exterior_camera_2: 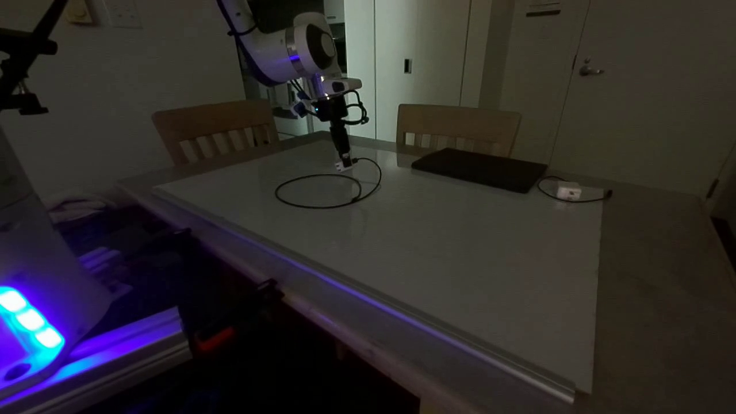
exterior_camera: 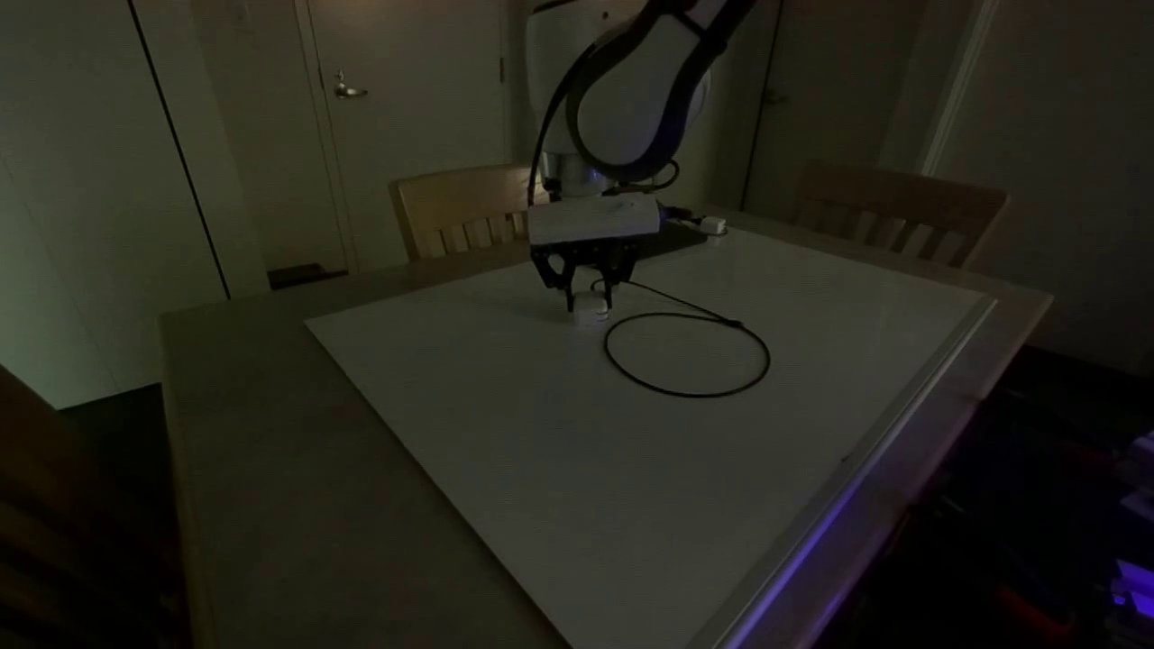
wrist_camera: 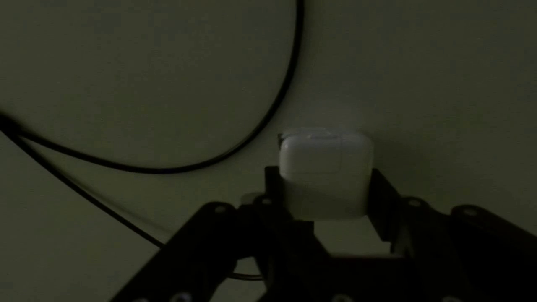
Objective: Take the charger and position it in the center of the table
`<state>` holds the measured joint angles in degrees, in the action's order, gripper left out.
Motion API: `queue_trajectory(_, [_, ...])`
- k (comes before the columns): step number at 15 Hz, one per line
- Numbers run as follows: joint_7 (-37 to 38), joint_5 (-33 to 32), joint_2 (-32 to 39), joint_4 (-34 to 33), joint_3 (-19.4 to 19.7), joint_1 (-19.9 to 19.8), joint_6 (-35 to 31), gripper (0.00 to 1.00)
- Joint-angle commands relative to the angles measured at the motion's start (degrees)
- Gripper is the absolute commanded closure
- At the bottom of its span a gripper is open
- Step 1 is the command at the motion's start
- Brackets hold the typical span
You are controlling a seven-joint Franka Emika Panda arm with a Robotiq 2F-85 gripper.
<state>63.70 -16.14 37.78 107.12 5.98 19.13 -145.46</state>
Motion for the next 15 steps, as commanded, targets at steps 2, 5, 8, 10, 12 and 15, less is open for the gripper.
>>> queue_trajectory(2, [-1.4, 1.9, -0.8, 0.6, -0.6, -0.3, 1.0, 0.75])
queue_trajectory(5, [-3.0, 3.4, -2.0, 2.2, -1.8, -1.2, -0.3, 0.75])
queue_trajectory(8, [-4.5, 5.4, -2.5, 3.1, -2.8, -1.7, -2.1, 0.75])
queue_trajectory(10, [-6.2, 7.0, -3.0, 4.2, -3.8, -2.0, -5.2, 0.75])
queue_trajectory(12, [-8.7, 10.1, -3.6, 5.5, -5.5, -3.1, -8.3, 0.75])
queue_trajectory(15, [-13.8, 16.6, -4.4, 6.2, -9.0, -5.2, -7.3, 0.75])
